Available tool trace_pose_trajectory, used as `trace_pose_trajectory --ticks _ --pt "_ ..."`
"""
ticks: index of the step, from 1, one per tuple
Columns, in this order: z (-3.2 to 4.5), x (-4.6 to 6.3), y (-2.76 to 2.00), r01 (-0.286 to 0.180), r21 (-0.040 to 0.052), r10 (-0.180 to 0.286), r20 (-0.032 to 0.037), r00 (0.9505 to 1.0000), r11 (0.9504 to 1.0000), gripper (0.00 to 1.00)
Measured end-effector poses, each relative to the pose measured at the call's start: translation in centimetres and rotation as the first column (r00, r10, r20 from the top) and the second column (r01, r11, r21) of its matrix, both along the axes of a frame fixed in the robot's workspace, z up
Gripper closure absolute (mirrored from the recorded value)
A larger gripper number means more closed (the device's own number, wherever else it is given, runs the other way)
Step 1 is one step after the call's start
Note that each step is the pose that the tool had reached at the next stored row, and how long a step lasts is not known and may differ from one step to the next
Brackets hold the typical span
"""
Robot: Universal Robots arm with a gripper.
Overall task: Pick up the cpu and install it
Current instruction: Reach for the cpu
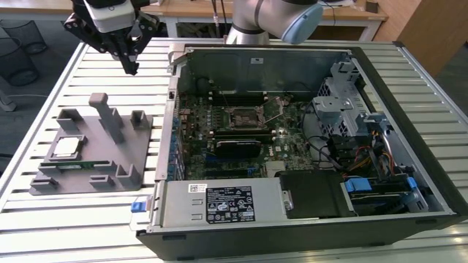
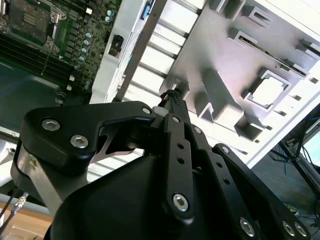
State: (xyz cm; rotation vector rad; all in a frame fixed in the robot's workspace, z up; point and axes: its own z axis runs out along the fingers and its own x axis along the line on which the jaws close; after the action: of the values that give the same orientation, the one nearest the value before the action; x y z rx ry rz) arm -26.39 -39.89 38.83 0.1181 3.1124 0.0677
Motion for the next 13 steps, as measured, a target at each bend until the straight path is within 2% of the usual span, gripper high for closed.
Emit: trace_pose_trajectory --ticks 13 --pt "-0.03 -1.5 0.00 0.000 0.0000 0.000 -0.0001 1.0000 1.0000 0.89"
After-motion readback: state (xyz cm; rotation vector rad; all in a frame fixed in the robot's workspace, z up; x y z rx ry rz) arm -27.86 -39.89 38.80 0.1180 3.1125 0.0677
